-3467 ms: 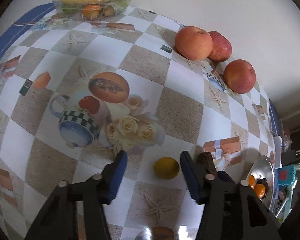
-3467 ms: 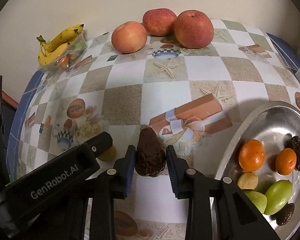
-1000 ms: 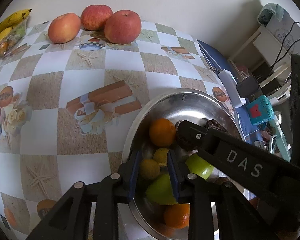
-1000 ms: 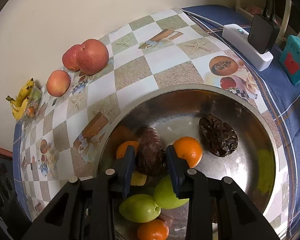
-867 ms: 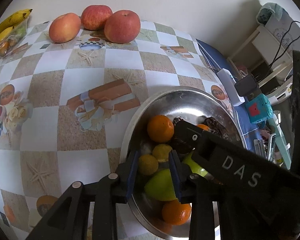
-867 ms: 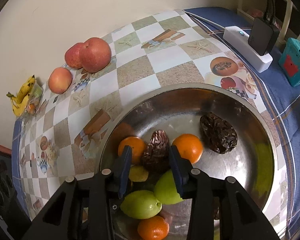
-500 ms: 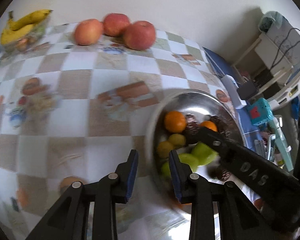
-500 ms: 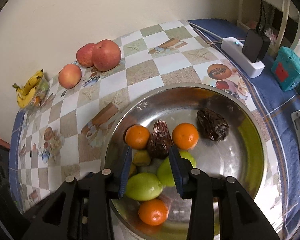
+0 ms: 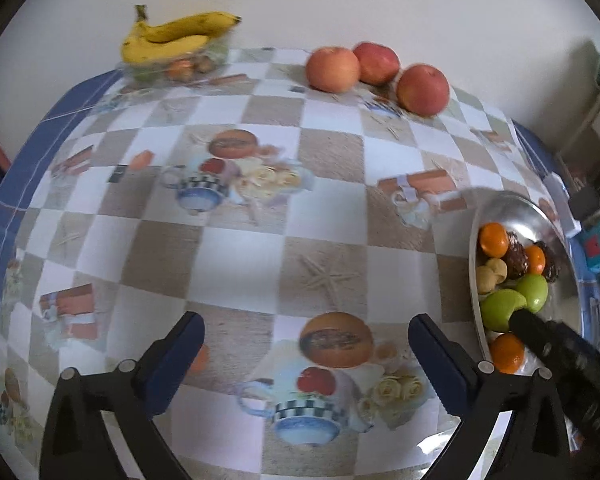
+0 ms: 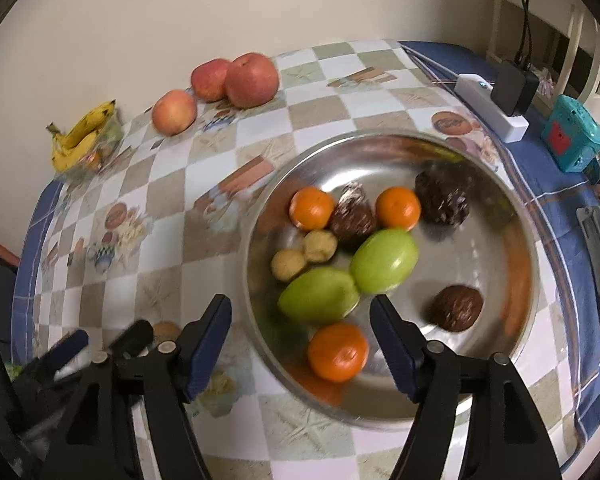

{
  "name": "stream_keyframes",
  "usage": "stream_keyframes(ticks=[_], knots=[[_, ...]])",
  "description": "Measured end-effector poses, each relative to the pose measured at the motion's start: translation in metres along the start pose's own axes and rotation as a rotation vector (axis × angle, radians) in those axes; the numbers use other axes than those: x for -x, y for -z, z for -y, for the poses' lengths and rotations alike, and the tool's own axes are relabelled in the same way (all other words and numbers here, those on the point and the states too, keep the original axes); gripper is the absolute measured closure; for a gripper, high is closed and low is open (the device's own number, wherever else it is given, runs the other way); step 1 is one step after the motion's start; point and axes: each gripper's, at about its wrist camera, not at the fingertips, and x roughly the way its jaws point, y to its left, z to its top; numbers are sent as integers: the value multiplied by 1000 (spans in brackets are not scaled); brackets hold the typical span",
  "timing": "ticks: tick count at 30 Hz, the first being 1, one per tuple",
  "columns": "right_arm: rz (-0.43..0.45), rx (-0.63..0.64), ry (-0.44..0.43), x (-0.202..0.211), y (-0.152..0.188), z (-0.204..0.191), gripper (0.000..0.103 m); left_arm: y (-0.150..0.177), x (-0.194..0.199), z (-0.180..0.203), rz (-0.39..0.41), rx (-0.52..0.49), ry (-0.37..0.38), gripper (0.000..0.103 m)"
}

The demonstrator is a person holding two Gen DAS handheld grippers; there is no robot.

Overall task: Organize fruits
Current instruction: 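Withdraw both open grippers away from the plate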

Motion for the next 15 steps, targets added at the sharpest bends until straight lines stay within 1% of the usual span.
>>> stream_keyframes(ticks=[1,2,6,8,10,12,15], knots=[[2,12,8,1,2,-2,11,1,2,-2,3,-2,-10,0],[10,31,23,2,5,-6,9,2,4,-3,8,-10,-20,0],[44,45,35,11,14,-10,8,6,16,-6,30,-42,-24,0],[52,42,33,15,18,-10,8,9,24,-7,44,-59,-57,0],[55,44,33,18,22,-11,8,13,31,-9,57,-73,-105,0],[59,51,39,21,26,-11,8,17,35,-12,53,-81,-142,0],[64,61,49,27,33,-12,8,24,40,-21,47,-57,-166,0]])
